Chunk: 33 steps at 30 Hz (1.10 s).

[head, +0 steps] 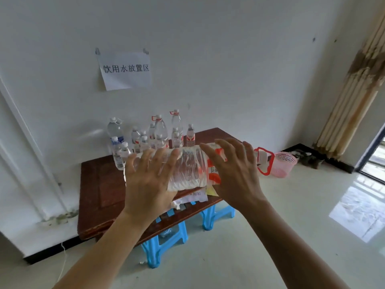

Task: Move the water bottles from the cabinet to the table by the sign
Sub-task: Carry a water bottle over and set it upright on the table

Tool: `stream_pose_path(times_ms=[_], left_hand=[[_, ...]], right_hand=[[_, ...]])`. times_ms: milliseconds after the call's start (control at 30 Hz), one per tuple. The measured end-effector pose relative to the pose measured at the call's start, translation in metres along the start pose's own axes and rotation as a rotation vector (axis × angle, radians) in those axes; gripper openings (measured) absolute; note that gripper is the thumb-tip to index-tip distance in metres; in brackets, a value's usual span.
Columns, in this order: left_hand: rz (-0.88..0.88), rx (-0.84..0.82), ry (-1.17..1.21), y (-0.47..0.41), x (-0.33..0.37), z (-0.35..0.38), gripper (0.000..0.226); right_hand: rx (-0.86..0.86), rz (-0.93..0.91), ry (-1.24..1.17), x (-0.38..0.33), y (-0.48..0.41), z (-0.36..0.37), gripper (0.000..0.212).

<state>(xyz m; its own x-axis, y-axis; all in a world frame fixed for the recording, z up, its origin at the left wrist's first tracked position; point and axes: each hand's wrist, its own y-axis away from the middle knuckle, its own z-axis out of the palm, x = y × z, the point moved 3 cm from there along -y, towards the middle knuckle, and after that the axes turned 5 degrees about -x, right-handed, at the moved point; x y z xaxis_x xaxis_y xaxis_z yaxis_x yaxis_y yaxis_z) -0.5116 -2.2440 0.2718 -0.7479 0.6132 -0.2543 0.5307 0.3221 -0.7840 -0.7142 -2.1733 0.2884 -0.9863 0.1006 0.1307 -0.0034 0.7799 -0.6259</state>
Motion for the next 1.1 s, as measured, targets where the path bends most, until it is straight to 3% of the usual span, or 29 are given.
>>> stream_pose_path(times_ms=[233,500,567,700,800,867,933,967,1000,1100], left_hand=[[0.015,-0.099,0.098,-0.077,-0.038,0.16,0.095],[0.109,-0.064,0.234,-0.202,-0.007,0.31,0.088],[0.081,-0.049,0.28,-0.233,0.01,0.351,0.089],[-0.068,-0.121,0.369,-0.28,0.047,0.417,0.088],[-0.186,-0.209,0.476,-0.31,0.077,0.464,0.092],[-0.22,-0.221,0.48,-0.327,0.092,0.491,0.09],[-0.218,-0.248,0.452,-0.339,0.101,0.517,0.089],[-0.225,-0.279,0.448,-0.341,0.103,0.529,0.091],[-0.239,-0.309,0.453,-0.34,0.104,0.538,0.093],[-0.346,-0.438,0.48,-0.328,0.108,0.576,0.102]], right_hand=[[-0.112,-0.002,0.07,0.059,-0.108,0.122,0.114],[-0.028,0.139,0.08,0.184,-0.182,0.202,0.113],[0.072,0.23,0.014,0.228,-0.193,0.231,0.109],[0.337,0.581,-0.428,0.296,-0.204,0.284,0.118],[0.186,0.946,-1.105,0.352,-0.217,0.347,0.139],[-0.011,0.929,-1.718,0.386,-0.235,0.38,0.124],[-0.191,0.799,-2.092,0.41,-0.262,0.394,0.08],[-0.235,0.75,-2.156,0.416,-0.276,0.401,0.065],[-0.228,0.753,-2.133,0.42,-0.287,0.408,0.064],[-0.168,0.958,-2.011,0.423,-0.305,0.452,0.093]])
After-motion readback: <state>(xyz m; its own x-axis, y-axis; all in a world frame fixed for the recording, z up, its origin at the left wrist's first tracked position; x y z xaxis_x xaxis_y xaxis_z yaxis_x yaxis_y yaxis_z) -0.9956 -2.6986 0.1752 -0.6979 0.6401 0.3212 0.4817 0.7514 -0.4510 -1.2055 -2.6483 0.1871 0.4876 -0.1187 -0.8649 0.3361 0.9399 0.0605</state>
